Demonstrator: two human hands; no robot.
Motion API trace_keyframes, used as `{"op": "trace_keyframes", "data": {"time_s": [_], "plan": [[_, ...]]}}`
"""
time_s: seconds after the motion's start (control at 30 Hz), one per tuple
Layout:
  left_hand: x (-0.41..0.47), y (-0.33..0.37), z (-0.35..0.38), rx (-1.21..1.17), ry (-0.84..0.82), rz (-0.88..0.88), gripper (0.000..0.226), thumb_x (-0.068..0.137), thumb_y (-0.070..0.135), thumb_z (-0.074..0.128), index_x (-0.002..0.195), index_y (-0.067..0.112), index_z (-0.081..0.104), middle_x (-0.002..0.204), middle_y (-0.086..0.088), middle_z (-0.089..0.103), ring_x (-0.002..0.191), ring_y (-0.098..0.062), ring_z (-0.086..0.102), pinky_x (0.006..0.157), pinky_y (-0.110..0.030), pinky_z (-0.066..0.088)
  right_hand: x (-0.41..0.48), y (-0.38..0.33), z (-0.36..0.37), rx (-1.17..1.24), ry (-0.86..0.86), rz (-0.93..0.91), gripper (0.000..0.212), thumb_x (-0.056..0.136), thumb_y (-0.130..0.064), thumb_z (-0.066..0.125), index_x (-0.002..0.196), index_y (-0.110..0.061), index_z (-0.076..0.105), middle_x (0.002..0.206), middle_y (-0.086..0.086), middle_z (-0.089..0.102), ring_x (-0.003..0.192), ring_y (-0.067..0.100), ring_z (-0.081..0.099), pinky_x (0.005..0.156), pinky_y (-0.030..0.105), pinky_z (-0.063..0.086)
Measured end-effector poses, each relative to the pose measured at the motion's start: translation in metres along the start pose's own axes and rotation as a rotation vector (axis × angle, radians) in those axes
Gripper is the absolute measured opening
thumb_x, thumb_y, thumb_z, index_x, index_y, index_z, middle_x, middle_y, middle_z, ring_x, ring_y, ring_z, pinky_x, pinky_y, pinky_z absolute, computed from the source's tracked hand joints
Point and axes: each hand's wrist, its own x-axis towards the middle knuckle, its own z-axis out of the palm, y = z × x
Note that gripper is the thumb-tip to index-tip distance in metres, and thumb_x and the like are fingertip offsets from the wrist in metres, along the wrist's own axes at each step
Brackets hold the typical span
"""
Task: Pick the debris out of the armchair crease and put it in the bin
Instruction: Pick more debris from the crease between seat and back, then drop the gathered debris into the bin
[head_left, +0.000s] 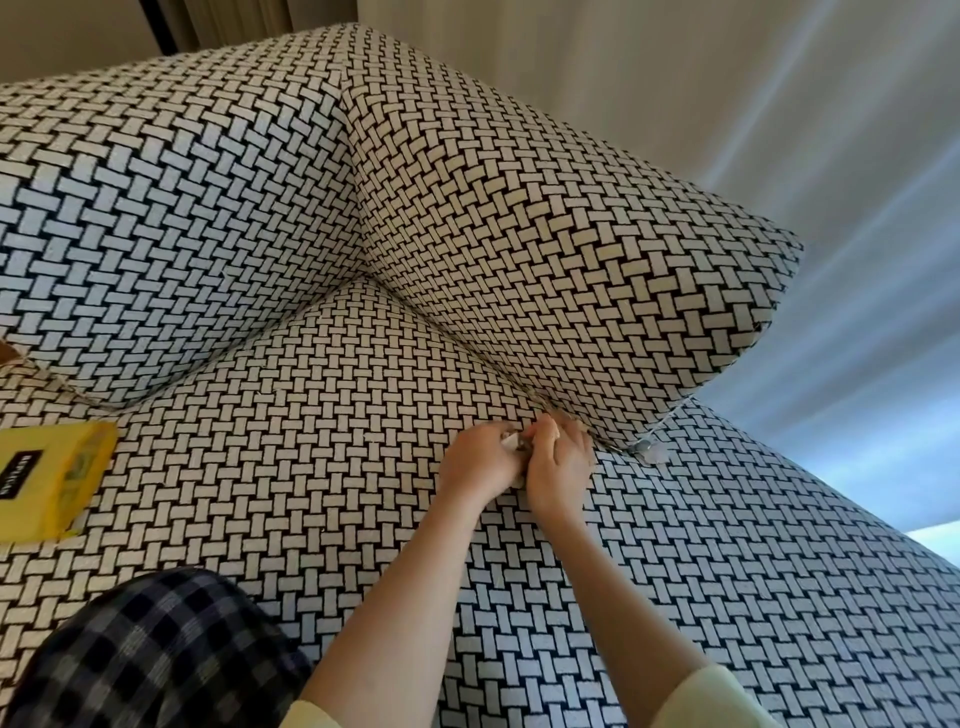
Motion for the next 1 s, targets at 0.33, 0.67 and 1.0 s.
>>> {"op": "trace_keyframes", "data": {"time_s": [0.33,0.67,1.0], "plan": [[-0.002,-0.006,-0.006,-0.399,0.008,-0.071,0.012,0.086,0.023,0.054,0.076,0.016,0.058,0.066,0.004,0.054,0.063,-0.011,0.048,0.056,-0.023,0.037,-0.022,-0.014,0.024,0.276,0.055,0.202,0.031,0.099,-0.025,0.028,0.088,-0.013,0.054,0.085,0.005,0.06,0.083,0.023,0.055,0.069,0.031,0.041],[-0.016,-0.013,-0.018,-1.348,-0.033,-0.308,0.029,0.079,0.042,0.056,0.081,0.015,0.063,0.072,-0.002,0.062,0.07,-0.017,0.058,0.064,-0.028,0.045,-0.034,-0.062,0.035,0.748,-0.091,0.436,0.027,0.094,-0.033,0.041,0.084,-0.021,0.063,0.087,0.002,0.064,0.082,0.018,0.062,0.075,0.032,0.05],[-0.045,-0.05,-0.086,-1.736,0.173,-0.176,0.045,0.092,0.039,0.035,0.071,0.009,0.062,0.071,-0.009,0.064,0.066,-0.022,0.063,0.07,-0.026,0.048,-0.061,-0.12,0.072,1.173,-0.364,0.66,0.046,0.094,-0.044,0.035,0.089,-0.008,0.063,0.092,0.012,0.066,0.085,0.026,0.062,0.087,0.034,0.047]]}}
